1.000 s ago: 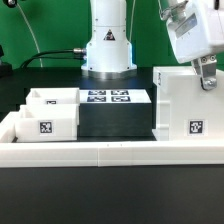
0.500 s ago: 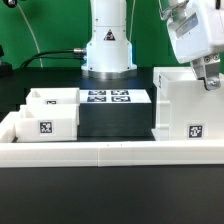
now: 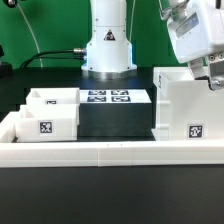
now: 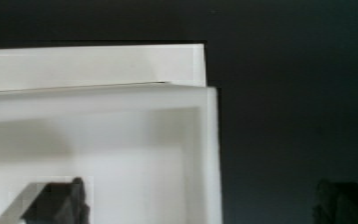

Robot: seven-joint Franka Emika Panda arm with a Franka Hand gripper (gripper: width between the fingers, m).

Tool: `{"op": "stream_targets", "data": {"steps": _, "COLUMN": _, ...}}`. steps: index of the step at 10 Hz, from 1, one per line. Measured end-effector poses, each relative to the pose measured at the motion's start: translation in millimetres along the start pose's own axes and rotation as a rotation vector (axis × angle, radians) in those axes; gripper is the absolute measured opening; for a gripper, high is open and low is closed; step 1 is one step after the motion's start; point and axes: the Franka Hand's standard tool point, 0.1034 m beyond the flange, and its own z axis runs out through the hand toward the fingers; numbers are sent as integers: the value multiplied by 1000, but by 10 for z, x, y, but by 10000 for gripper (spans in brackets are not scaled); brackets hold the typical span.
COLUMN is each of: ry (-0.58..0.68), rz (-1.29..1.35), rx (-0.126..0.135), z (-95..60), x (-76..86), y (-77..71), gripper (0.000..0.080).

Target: Assemble drawer

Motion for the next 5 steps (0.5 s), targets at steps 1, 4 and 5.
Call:
{"op": "stream_targets", "data": {"steps": 1, "ry": 0, "rz": -9, "rx": 1, "z": -5, "x": 2, "y": -2, "gripper": 647}}
{"op": "stream_targets", "data": {"steps": 4, "ry": -15, "rz": -147, "rx": 42, "z": -416, "x": 161, "y": 22, "gripper": 649}}
{"op": "stream_targets", "data": {"steps": 5, "ry": -15, "rz": -157, "rx": 50, "z": -472, "x": 186, "y": 5, "gripper": 649}}
